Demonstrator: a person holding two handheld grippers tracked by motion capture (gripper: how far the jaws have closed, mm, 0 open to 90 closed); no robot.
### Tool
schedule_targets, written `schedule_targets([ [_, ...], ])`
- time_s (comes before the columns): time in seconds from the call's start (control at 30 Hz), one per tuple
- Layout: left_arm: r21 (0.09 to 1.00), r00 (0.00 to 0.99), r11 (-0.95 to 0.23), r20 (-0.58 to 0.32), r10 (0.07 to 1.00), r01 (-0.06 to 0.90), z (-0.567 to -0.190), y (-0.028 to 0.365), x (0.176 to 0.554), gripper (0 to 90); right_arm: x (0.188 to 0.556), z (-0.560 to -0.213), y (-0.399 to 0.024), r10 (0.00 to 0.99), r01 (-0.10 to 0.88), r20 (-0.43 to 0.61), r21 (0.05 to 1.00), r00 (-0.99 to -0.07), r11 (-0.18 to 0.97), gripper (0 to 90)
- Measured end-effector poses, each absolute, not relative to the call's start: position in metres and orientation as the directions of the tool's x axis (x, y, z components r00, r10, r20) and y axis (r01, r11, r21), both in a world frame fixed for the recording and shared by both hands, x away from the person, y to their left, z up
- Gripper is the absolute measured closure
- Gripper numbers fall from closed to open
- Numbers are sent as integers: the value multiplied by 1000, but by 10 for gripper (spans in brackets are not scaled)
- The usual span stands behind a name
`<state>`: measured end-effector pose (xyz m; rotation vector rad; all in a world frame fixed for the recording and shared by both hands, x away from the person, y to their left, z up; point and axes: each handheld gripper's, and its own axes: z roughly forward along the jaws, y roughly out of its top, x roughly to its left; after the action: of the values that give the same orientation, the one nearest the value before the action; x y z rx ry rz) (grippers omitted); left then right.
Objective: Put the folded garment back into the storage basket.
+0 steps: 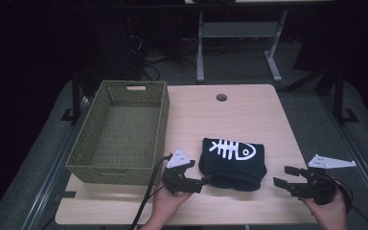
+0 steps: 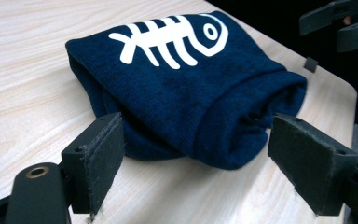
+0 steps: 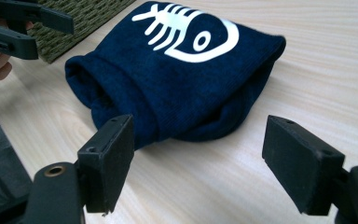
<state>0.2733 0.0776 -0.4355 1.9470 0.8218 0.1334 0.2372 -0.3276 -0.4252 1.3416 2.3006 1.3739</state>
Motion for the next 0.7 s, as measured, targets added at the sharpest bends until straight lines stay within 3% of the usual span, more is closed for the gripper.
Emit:
schedule_targets([
  [0.7,782,680,-238,-298,670,576,-446,49,319,184,280,-428,-313,752,653,314,731,-579,197,247],
])
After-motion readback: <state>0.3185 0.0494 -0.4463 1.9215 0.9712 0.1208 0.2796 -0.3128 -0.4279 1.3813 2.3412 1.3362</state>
